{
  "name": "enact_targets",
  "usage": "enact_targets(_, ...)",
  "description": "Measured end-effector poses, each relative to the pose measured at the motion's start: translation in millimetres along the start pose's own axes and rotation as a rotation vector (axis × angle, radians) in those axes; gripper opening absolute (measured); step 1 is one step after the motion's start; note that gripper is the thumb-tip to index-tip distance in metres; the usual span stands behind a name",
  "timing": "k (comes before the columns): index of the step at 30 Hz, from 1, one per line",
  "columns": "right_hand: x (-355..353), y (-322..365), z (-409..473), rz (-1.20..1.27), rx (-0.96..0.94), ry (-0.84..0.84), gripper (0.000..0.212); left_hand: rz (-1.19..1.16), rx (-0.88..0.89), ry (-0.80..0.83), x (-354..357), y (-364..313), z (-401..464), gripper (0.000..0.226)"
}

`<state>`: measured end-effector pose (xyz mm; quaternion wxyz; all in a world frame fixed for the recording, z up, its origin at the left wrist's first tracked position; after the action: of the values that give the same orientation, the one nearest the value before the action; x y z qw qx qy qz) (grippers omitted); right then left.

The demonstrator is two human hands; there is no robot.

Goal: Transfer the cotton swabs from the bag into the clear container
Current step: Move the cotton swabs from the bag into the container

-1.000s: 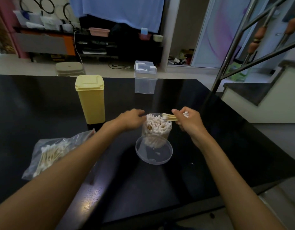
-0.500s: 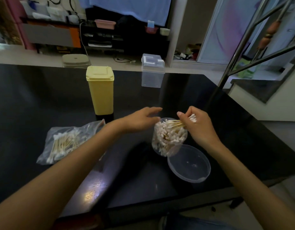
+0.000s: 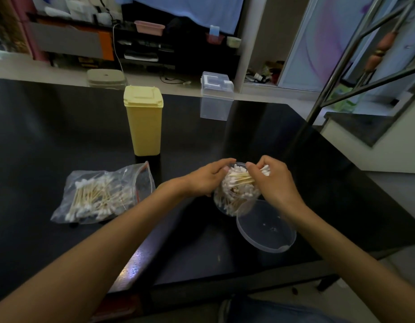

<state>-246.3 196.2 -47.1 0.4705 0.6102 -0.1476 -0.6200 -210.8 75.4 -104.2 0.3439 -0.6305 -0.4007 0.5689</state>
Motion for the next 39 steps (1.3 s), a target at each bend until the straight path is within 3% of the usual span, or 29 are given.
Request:
enact_targets(8, 6, 4, -1, -0.233, -0.149, 0.125, 0.029, 0.000, -0.001, -0.006, -2, 1, 1, 0.043)
enact_targets(12, 12, 20, -7, -0.421, -0.364, 0.208, 0.023, 0.005, -0.008, -0.001, -4, 4, 5, 0.043)
enact_targets(18, 40, 41, -18, -0.651, -0.612, 0.464, 0.015, 0.055, 0.021, -0.027, -3, 8, 8, 0.043)
enact_targets(22, 53, 52, -25, -0.832, -0.737, 0.454, 0.014, 0.098, 0.053, -0.048, -3, 3, 3, 0.041)
enact_targets(30, 65, 46, -28, -0.980, -0.711, 0.591, 0.026, 0.003, 0.071, -0.059, 0, 2, 3, 0.040)
enact_targets(36, 63, 25, -11, -0.734, -0.283, 0.930, 0.018, -0.150, 0.048, -0.043, 2, 4, 2, 0.038)
enact_targets(39, 51, 28, -9, -0.569, -0.133, 1.057, 0.034, -0.170, 0.004, -0.019, 2, 5, 0, 0.041)
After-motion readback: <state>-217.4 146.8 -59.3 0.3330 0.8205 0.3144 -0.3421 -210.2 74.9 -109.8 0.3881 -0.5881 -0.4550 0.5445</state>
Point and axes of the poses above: each hand's wrist, its own z-axis towards the middle knuckle, its own x-axis out of the palm, y = z × x, the point moved 10 cm from there along z, towards the middle knuckle, and after that the axes turned 2 degrees about -z, right-handed, at the moved point
